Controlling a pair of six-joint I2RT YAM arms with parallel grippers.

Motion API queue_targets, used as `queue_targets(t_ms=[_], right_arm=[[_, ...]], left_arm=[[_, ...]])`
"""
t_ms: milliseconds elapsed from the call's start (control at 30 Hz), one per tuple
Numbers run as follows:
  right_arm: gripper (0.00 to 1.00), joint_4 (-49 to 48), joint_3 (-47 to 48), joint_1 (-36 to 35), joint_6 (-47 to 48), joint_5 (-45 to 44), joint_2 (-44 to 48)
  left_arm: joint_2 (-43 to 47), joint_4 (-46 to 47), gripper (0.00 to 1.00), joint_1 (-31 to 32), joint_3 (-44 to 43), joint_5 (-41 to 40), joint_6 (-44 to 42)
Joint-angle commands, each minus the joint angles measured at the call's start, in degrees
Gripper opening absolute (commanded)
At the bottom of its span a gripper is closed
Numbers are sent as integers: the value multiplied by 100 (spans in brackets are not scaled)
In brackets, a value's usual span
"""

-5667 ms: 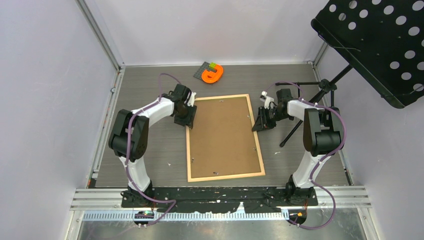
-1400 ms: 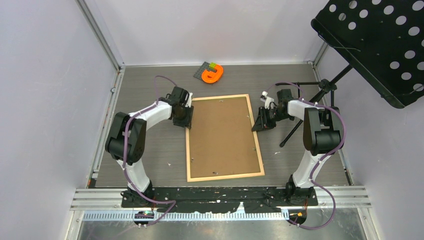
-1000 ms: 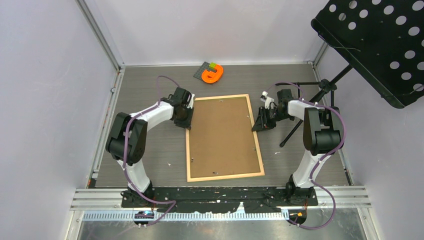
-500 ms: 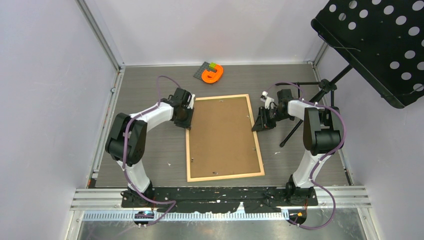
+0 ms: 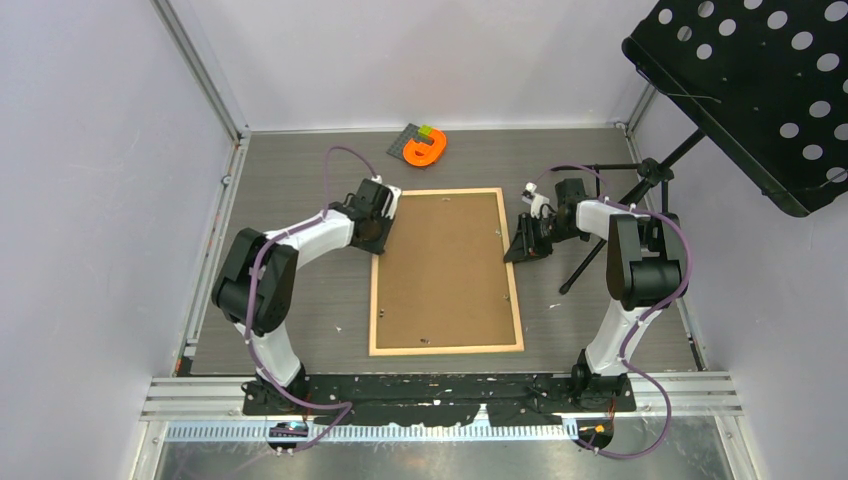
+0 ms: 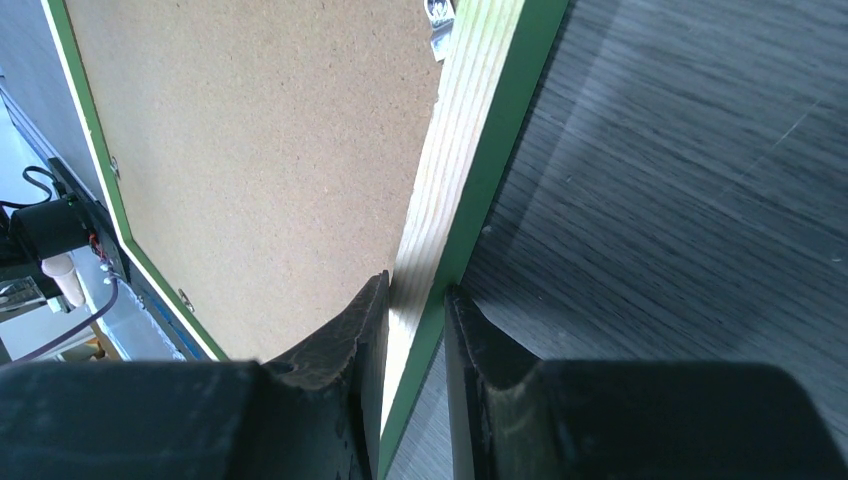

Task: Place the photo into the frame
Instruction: Install the photo frame at the center of the board.

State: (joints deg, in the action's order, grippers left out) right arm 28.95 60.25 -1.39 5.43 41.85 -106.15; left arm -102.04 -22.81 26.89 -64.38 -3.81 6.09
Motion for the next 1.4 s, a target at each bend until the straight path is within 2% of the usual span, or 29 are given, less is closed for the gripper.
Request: queue_targets(t_ms=[0, 267, 633, 867, 933, 1133, 1200, 1267, 1367], right_arm=[[6, 66, 17, -21, 89, 121, -84], [5, 61, 13, -25, 89, 106, -73], [6, 65, 13, -26, 98, 121, -71], [6, 75, 20, -23, 107, 124, -80], [6, 73, 15, -21, 107, 125, -75], [6, 71, 23, -28, 107, 131, -81], [6, 73, 22, -23, 112, 125, -77], [6, 74, 22, -20, 108, 115, -73], [6, 82, 26, -26, 96, 85, -58]], left_arm=[[307, 842, 22, 140, 63, -241, -334], [411, 1421, 23, 509, 454, -725, -718], [470, 2032, 6, 898, 709, -1150, -1265], [554, 1987, 5, 950, 735, -1173, -1250], [667, 1869, 8, 949, 750, -1112, -1209], [1061, 1305, 28, 920, 668, -945, -985], [1165, 975, 37, 873, 587, -821, -870], [1265, 648, 44, 778, 490, -639, -788], [1392, 155, 48, 564, 351, -49, -780]])
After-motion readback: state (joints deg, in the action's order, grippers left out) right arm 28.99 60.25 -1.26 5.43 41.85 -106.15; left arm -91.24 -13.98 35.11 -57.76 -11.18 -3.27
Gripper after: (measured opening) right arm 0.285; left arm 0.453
